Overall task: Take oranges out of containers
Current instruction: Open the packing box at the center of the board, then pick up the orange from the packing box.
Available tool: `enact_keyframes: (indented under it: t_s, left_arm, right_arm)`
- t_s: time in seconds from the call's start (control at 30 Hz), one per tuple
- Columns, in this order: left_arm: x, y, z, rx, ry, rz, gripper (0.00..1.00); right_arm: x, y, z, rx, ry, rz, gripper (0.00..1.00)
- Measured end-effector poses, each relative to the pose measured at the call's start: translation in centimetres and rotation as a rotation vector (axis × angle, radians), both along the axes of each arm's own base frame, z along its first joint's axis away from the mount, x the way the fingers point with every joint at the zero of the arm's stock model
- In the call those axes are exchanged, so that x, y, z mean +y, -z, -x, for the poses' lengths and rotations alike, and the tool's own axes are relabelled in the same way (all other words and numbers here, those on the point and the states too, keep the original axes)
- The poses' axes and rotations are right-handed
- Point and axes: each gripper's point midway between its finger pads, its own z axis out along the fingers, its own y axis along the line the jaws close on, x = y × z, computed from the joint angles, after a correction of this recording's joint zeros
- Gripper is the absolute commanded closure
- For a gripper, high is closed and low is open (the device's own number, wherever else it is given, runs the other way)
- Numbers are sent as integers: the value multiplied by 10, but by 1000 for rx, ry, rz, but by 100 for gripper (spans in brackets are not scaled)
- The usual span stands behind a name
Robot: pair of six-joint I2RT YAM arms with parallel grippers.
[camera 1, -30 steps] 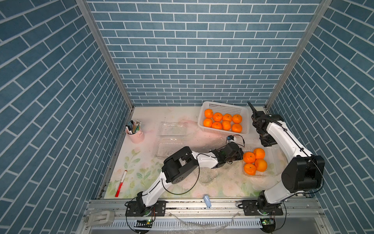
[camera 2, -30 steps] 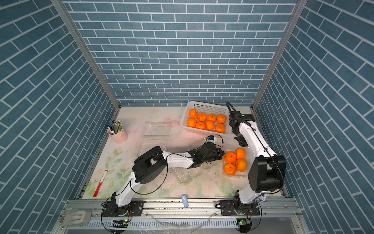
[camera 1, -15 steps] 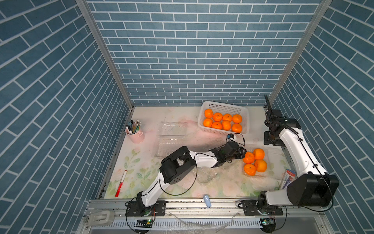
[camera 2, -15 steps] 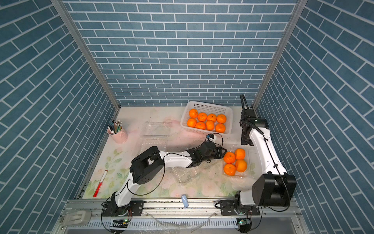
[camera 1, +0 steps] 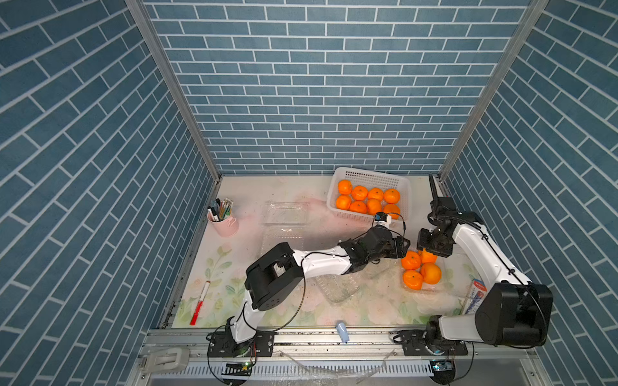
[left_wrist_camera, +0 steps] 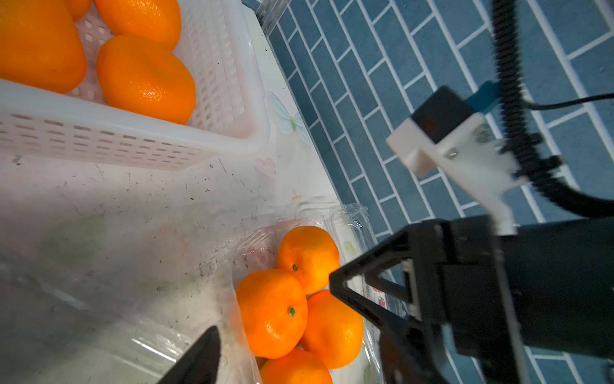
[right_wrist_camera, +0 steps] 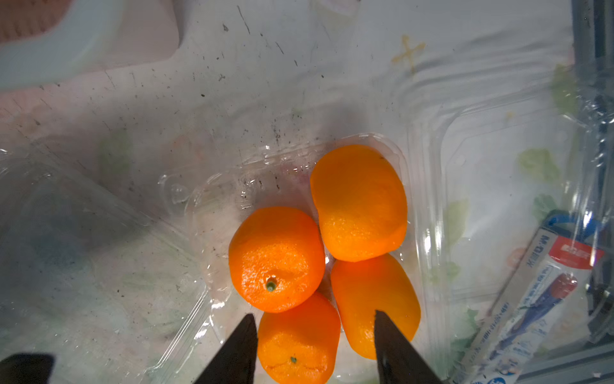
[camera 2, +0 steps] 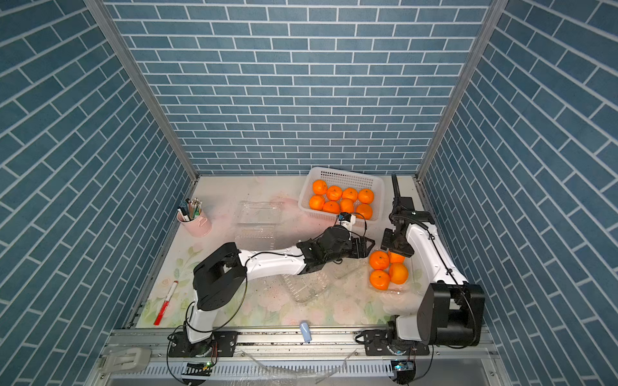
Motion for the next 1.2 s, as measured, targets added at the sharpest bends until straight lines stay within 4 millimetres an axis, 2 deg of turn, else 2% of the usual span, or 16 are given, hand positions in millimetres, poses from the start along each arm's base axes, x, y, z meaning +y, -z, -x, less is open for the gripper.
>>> enact_keyframes:
  t_s: [0.27,0.5,0.67,0.77,0.93,1.2]
  left_arm:
    - [39,-35,7,-109,-20,-63,1]
    - [69,-53,13,-210,-8,-138,0]
    - [84,-57,17,-279,27,-201,1]
    - [105,-54,24,-317,45,-263,1]
    - [132,-61,28,-385,30,-308,1]
    - [154,-52,26,-413,-5,-382,1]
  right_arm:
    - [-11,8,-7,7,14,64,43]
    - [-20,16,-11,22,24,111,43]
    - [-23,21,-13,29,34,118,41]
    - [-27,22,-16,25,47,119,41]
    - [-31,29,-16,30,62,117,41]
    - [-30,43,-12,55,66,97,41]
